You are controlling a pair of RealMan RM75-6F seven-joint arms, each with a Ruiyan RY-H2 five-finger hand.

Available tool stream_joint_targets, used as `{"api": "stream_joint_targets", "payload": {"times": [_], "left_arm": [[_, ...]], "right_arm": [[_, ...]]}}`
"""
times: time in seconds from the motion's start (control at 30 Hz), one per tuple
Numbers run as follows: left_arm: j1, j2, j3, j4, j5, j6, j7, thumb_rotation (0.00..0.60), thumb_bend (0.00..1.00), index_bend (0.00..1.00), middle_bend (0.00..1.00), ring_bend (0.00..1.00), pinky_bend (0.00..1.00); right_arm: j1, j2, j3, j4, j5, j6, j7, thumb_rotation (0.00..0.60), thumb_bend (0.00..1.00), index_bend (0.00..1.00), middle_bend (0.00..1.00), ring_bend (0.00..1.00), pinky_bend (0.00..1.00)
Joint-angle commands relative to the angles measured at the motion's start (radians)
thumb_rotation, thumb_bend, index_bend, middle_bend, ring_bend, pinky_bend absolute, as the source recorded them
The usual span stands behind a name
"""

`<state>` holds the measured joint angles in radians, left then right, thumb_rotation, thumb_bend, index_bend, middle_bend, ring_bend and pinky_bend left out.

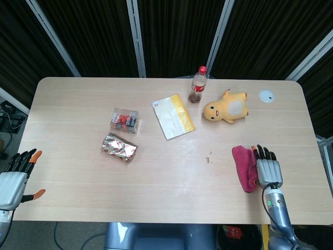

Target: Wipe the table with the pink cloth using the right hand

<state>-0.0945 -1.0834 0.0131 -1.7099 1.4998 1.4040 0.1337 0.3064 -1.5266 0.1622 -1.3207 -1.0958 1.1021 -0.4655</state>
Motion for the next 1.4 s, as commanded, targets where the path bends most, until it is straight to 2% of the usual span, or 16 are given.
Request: {"api": "stream_joint_targets", "payload": {"times": [0.03,0.37,0.6,0.7,0.87,0.93,1.17,1.4], "left_arm": [[-0.003,0.002,0.000,-0.003,-0.003,-0.006,-0.004,0.600,0.00,0.00,0.00,0.00,0.00],[-0.006,0.010,0.006,-0.011,-0.002,-0.015,-0.023,0.600,0.00,0.00,0.00,0.00,0.00],[-0.007,0.011,0.006,-0.015,-0.007,-0.018,-0.024,0.600,0.00,0.00,0.00,0.00,0.00],[-0.007,0.012,0.007,-0.019,-0.010,-0.021,-0.025,0.600,0.00,0.00,0.00,0.00,0.00],[-0.007,0.012,0.006,-0.021,-0.010,-0.019,-0.025,0.600,0.00,0.00,0.00,0.00,0.00],[-0.006,0.010,0.005,-0.021,-0.009,-0.016,-0.028,0.600,0.00,0.00,0.00,0.00,0.00],[-0.005,0.009,0.005,-0.019,-0.005,-0.010,-0.041,0.600,0.00,0.00,0.00,0.00,0.00],[-0.003,0.011,0.007,-0.018,0.002,-0.004,-0.049,0.600,0.00,0.00,0.00,0.00,0.00]], "right_arm": [[0.028,-0.013,0.015,0.013,0.051,-0.038,-0.035,0.600,0.00,0.06,0.00,0.00,0.12],[0.085,-0.038,0.032,0.064,0.152,-0.091,-0.096,0.600,0.02,0.12,0.00,0.00,0.12],[0.097,-0.046,0.023,0.087,0.152,-0.089,-0.088,0.600,0.16,0.26,0.13,0.01,0.28],[0.097,-0.051,0.016,0.105,0.134,-0.084,-0.063,0.600,0.21,0.34,0.21,0.09,0.36],[0.089,-0.065,-0.004,0.134,0.037,-0.043,0.038,0.600,0.30,0.58,0.52,0.42,0.60],[0.088,-0.069,-0.013,0.141,0.003,-0.032,0.068,0.600,0.31,0.64,0.58,0.49,0.65],[0.090,-0.090,0.007,0.082,-0.018,-0.003,0.124,0.600,0.35,0.72,0.63,0.54,0.71],[0.104,-0.120,0.012,0.049,-0.028,0.011,0.113,0.600,0.36,0.73,0.64,0.54,0.71]]}}
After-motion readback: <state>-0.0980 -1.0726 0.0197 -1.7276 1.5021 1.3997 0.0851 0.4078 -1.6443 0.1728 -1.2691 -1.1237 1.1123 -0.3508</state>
